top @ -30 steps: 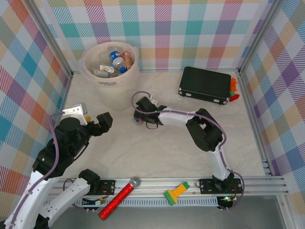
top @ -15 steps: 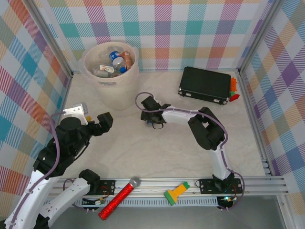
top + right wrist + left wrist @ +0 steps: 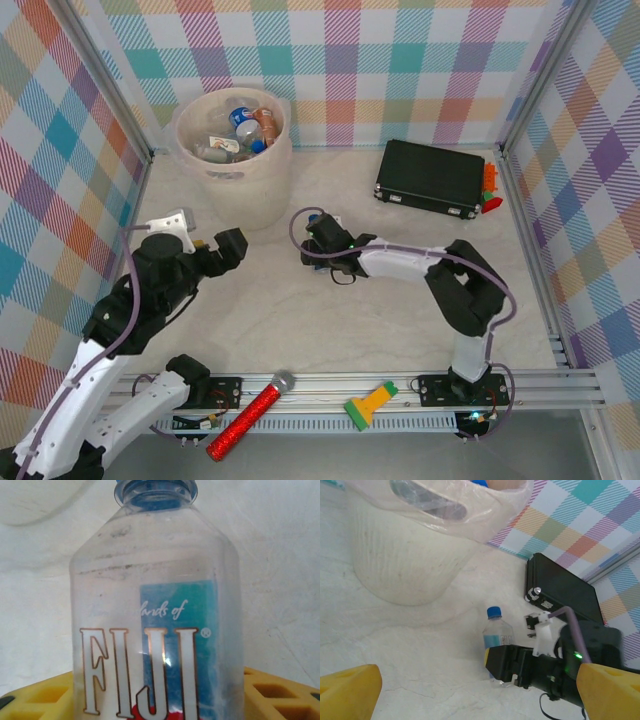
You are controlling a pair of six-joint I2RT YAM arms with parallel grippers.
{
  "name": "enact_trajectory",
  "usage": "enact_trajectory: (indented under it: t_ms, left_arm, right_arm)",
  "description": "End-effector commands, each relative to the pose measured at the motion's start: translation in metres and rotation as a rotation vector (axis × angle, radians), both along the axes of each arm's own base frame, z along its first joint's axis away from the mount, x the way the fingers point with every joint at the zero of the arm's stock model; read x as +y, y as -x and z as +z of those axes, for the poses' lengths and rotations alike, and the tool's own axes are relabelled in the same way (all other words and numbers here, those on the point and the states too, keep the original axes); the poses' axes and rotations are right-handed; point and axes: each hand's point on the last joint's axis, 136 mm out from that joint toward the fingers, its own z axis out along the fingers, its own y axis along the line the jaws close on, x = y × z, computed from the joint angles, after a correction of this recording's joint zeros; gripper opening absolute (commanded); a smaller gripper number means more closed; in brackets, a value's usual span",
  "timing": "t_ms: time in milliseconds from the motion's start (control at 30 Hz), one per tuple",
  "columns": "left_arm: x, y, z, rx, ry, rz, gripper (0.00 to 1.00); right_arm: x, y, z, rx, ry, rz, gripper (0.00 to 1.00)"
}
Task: Put the plastic bottles in the bin
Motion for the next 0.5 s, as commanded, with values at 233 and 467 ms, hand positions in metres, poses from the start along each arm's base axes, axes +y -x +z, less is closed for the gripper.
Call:
enact_trajectory:
  t_ms: [233,467]
  left_arm:
    - [-0.057,-0.048,-0.001,0.058,0.162,-0.092,1.00]
    - [-0.087,-0.080,0.008,0.041,0.313,-0.187,0.89]
  right_arm:
    - [0.014,0.024,0.106,-0.367,-0.123,0.228,0.58]
    - [0.020,0.050,0.141,-0.450,-0.203,0.330,0.58]
